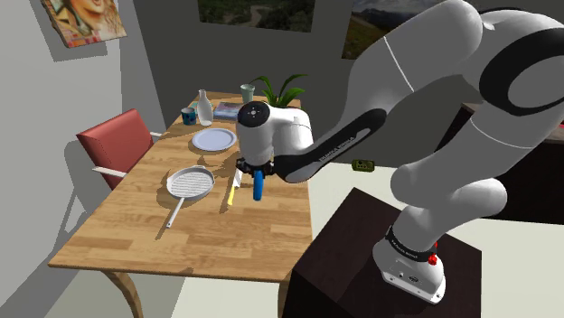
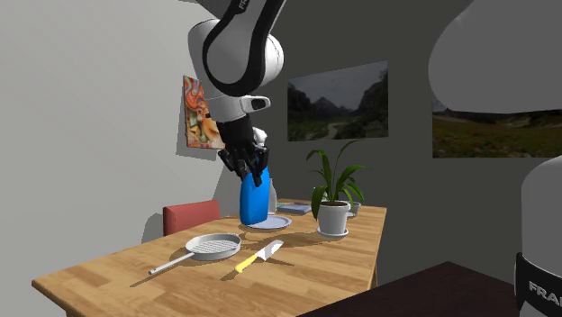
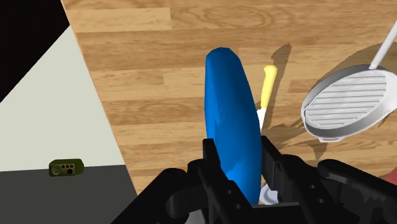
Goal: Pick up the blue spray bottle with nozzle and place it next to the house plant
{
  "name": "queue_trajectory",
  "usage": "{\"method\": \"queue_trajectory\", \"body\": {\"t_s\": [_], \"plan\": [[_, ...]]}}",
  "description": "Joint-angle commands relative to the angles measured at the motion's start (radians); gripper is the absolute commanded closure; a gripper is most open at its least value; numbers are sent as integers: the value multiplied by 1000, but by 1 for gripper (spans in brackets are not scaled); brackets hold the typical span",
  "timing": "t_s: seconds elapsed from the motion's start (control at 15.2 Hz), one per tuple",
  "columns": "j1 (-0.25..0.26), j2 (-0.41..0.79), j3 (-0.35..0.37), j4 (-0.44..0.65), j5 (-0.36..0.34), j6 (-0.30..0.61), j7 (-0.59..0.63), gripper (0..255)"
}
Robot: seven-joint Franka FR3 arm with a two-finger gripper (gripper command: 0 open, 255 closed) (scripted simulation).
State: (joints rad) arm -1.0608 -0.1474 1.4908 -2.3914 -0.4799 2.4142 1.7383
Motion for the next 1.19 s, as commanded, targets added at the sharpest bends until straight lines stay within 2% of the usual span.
{"method": "queue_trajectory", "body": {"t_s": [0.0,0.2,0.46,0.79,1.12], "plan": [[122,-12,-121,5,27,-20,-29,255],[208,-66,-209,12,108,-38,-99,255],[286,-116,-293,28,182,-73,-169,255],[353,-165,-368,56,246,-126,-238,255],[397,-203,-425,89,291,-183,-292,255]]}}
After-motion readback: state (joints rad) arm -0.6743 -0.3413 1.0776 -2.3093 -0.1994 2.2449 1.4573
